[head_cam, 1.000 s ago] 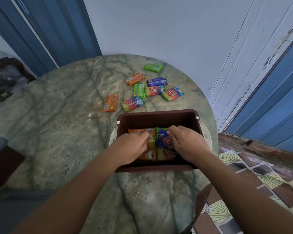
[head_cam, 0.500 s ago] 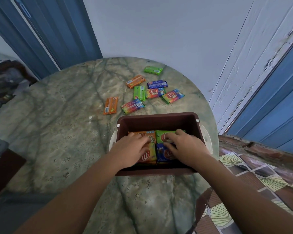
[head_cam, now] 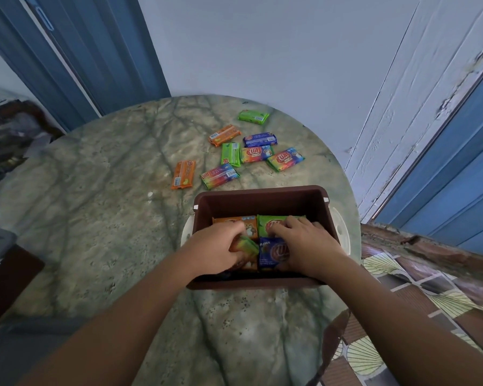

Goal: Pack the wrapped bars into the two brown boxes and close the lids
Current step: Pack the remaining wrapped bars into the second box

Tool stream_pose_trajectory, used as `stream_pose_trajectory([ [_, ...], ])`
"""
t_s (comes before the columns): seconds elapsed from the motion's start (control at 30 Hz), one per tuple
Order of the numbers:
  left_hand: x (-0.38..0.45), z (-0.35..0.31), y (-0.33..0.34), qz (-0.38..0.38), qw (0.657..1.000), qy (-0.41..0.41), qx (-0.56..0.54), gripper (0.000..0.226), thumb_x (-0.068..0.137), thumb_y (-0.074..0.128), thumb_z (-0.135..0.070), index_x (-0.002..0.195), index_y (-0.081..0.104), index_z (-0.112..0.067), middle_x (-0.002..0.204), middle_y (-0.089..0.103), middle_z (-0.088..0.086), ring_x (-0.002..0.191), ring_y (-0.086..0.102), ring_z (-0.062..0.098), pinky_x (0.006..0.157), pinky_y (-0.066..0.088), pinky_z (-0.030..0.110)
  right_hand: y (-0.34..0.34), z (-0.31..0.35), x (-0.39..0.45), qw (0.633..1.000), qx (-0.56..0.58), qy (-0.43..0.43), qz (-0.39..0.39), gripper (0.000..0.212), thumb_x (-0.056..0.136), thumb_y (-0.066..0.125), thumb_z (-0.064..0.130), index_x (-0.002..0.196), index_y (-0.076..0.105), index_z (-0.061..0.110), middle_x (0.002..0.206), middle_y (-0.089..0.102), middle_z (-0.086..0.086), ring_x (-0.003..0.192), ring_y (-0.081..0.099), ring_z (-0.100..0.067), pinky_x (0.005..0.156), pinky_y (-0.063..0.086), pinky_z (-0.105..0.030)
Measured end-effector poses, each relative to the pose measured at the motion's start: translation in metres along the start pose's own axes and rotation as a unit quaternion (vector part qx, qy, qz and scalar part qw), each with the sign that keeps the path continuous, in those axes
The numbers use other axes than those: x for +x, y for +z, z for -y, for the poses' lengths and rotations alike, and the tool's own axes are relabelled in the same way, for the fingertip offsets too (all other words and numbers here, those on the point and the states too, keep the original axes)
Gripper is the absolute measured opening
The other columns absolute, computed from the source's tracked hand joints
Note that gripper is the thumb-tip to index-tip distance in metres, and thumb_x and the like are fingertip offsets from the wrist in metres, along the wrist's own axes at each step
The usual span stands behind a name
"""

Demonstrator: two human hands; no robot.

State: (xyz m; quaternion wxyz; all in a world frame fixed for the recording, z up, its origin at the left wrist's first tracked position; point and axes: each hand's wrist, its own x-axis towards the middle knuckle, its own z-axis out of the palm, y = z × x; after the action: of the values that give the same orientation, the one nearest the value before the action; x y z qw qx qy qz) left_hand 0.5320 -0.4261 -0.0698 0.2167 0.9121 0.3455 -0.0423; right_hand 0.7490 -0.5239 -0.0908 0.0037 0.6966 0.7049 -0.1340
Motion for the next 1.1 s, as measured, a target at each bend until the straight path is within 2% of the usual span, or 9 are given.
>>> stream_pose_trajectory([
  [0.13, -0.012, -0.002, -0.017, -0.052, 0.989, -0.064, -0.123, 0.023, 0.095, 0.069, -0.034, 0.100, 0.047, -0.032, 0.084, 0.065, -0.003, 0.066, 0.064, 0.008, 0.061, 0.052, 0.036, 0.001, 0.000, 0.001, 1.000, -0.017, 0.002, 0.016, 0.086, 0.074, 0.076, 0.066, 0.146, 0.038, 0.038, 0.145, 0.045, 0.003, 0.134, 0.043, -0.025, 0.106, 0.036, -0.044],
  [0.27, -0.022, 0.002, -0.013, -0.093, 0.951, -0.135, -0.264, 0.037, 0.099, 0.066, -0.030, 0.124, 0.043, -0.045, 0.101, 0.069, 0.000, 0.072, 0.075, 0.013, 0.068, 0.063, 0.044, 0.001, -0.001, 0.001, 1.000, -0.019, 0.003, 0.015, 0.086, 0.075, 0.075, 0.067, 0.148, 0.039, 0.037, 0.145, 0.043, 0.002, 0.134, 0.039, -0.025, 0.110, 0.033, -0.044],
  [0.33, -0.023, 0.001, -0.006, -0.086, 0.957, -0.145, -0.236, 0.031, 0.102, 0.061, -0.026, 0.122, 0.046, -0.044, 0.106, 0.068, -0.002, 0.072, 0.074, 0.009, 0.068, 0.063, 0.038, 0.001, 0.000, 0.001, 1.000, -0.016, 0.002, 0.018, 0.085, 0.075, 0.075, 0.066, 0.146, 0.039, 0.036, 0.144, 0.042, 0.002, 0.134, 0.039, -0.025, 0.110, 0.033, -0.044],
  [0.43, -0.018, 0.000, 0.006, -0.096, 0.969, -0.146, -0.173, 0.021, 0.102, 0.058, -0.029, 0.109, 0.045, -0.043, 0.101, 0.067, 0.001, 0.069, 0.074, 0.015, 0.064, 0.062, 0.045, 0.001, 0.000, 0.002, 1.000, -0.013, 0.000, 0.015, 0.083, 0.076, 0.076, 0.066, 0.144, 0.039, 0.036, 0.144, 0.043, 0.002, 0.133, 0.038, -0.025, 0.110, 0.034, -0.045],
  [0.6, -0.017, -0.004, 0.011, -0.100, 0.962, -0.171, -0.187, 0.034, 0.095, 0.071, -0.034, 0.112, 0.043, -0.036, 0.103, 0.067, -0.004, 0.079, 0.071, 0.010, 0.067, 0.061, 0.038, -0.001, 0.001, 0.001, 1.000, -0.015, -0.002, 0.020, 0.083, 0.077, 0.075, 0.066, 0.145, 0.038, 0.036, 0.146, 0.042, 0.002, 0.135, 0.037, -0.025, 0.112, 0.033, -0.045],
  [0.7, -0.018, -0.011, 0.007, -0.030, 0.984, -0.157, -0.078, 0.062, 0.082, 0.084, -0.037, 0.122, 0.037, -0.034, 0.116, 0.052, -0.004, 0.094, 0.057, 0.009, 0.076, 0.047, 0.025, -0.001, 0.001, 0.001, 1.000, -0.013, 0.000, 0.019, 0.083, 0.077, 0.075, 0.066, 0.145, 0.038, 0.036, 0.146, 0.042, 0.001, 0.135, 0.037, -0.025, 0.112, 0.033, -0.045],
  [0.83, -0.016, -0.022, 0.009, -0.003, 0.986, -0.125, 0.109, 0.063, 0.092, 0.069, -0.019, 0.135, 0.026, -0.038, 0.122, 0.048, 0.009, 0.094, 0.060, 0.024, 0.083, 0.053, 0.038, -0.001, 0.001, 0.002, 1.000, -0.013, -0.001, 0.021, 0.083, 0.078, 0.075, 0.066, 0.146, 0.039, 0.036, 0.147, 0.043, 0.000, 0.135, 0.038, -0.025, 0.113, 0.033, -0.045],
  [0.93, -0.014, -0.024, 0.011, -0.010, 0.977, -0.110, 0.183, 0.063, 0.094, 0.069, -0.033, 0.141, 0.029, -0.037, 0.123, 0.052, 0.010, 0.101, 0.064, 0.029, 0.083, 0.055, 0.042, -0.002, 0.001, 0.001, 1.000, -0.008, 0.000, 0.022, 0.082, 0.079, 0.075, 0.063, 0.146, 0.038, 0.035, 0.148, 0.042, 0.001, 0.136, 0.038, -0.025, 0.113, 0.032, -0.045],
  [1.1, -0.011, -0.022, 0.014, -0.010, 0.943, -0.094, 0.319, 0.070, 0.085, 0.074, -0.046, 0.144, 0.039, -0.029, 0.141, 0.037, 0.015, 0.134, 0.033, 0.036, 0.112, 0.035, 0.048, -0.001, 0.001, -0.001, 1.000, -0.002, 0.002, 0.014, 0.082, 0.077, 0.077, 0.063, 0.143, 0.038, 0.036, 0.144, 0.042, 0.001, 0.133, 0.039, -0.024, 0.114, 0.032, -0.045],
])
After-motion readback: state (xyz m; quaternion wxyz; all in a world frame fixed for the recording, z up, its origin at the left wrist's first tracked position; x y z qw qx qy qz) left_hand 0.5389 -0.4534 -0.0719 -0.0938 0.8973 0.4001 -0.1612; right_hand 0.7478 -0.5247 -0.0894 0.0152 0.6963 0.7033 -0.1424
